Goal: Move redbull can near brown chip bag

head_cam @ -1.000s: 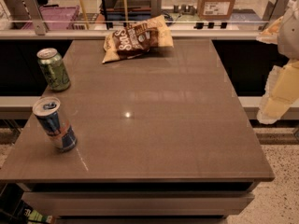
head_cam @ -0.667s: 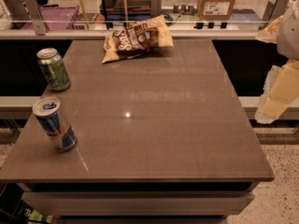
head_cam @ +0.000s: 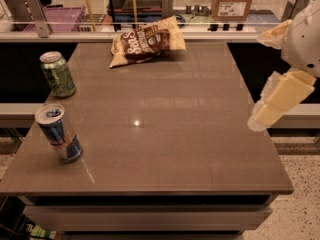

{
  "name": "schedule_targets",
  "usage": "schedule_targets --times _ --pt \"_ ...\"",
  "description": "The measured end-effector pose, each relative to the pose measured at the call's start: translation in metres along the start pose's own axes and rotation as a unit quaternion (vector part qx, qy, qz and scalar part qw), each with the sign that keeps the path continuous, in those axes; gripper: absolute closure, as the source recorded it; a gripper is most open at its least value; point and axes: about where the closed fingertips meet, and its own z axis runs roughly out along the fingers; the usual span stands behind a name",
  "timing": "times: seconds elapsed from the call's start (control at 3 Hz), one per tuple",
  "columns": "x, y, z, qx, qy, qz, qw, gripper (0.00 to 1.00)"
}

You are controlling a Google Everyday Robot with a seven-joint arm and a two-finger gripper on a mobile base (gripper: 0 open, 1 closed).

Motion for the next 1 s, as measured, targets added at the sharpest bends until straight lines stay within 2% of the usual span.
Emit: schedule_targets --times 0.33,0.67,1.0 --pt "-0.017 0.005 0.013 -0.02 -0.07 0.007 0.9973 0.0" --pt "-0.035 0.014 0.02 -0.046 -0.135 0.005 0.9898 0.0" --pt "-0.053 0.027 0.025 -0.06 -0.194 0.006 0.9792 0.0"
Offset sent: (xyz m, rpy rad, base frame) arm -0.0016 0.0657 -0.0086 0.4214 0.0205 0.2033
